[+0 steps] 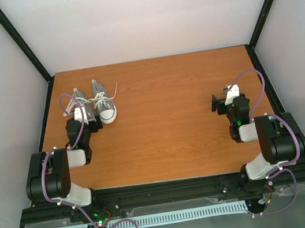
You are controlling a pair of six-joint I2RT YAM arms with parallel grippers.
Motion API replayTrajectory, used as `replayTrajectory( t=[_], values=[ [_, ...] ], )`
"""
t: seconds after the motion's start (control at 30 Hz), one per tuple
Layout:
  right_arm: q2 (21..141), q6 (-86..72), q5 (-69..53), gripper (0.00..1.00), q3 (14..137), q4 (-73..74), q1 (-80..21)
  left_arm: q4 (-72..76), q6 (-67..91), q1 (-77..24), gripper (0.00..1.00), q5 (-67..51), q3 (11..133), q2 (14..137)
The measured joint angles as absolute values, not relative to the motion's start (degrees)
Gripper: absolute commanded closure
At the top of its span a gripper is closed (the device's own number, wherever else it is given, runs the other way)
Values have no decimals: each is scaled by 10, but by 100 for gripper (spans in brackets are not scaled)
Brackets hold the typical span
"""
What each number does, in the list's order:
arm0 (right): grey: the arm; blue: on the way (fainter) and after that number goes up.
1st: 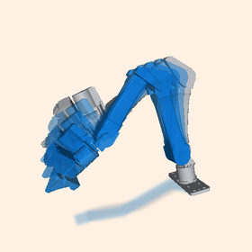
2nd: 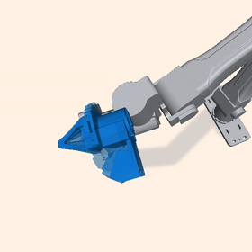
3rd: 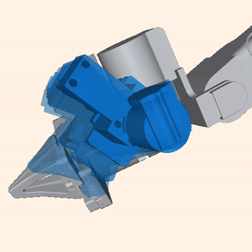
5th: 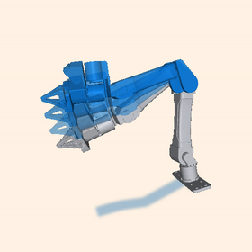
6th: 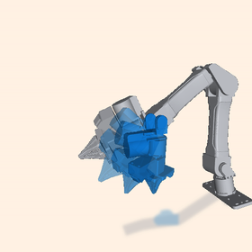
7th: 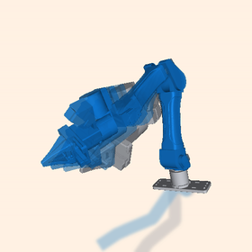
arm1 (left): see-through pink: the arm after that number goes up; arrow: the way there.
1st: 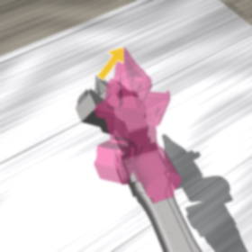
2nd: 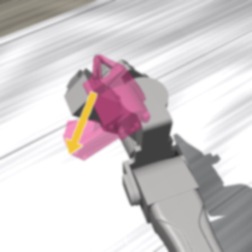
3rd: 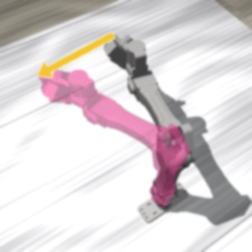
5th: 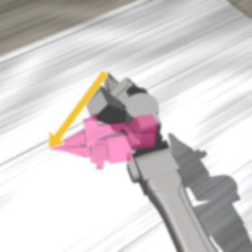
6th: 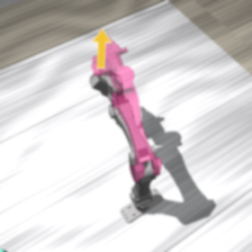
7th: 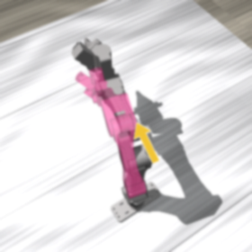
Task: Tie the shoes
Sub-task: Pick up the shoe from the center of the board.
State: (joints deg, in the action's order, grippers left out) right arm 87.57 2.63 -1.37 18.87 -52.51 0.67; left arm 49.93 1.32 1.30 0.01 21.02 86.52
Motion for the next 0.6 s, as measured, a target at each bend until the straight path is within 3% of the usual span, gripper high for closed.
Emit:
replayTrajectory(
  t=[0.4,0.5,0.6],
  values=[
    [876,26,-14,0,189,-525,7,495,13,13,0,1,212,865],
    [876,26,-14,0,189,-525,7,398,13,13,2,3,262,861],
    [874,25,-10,0,189,-522,7,245,13,13,12,4,390,861]
  ],
)
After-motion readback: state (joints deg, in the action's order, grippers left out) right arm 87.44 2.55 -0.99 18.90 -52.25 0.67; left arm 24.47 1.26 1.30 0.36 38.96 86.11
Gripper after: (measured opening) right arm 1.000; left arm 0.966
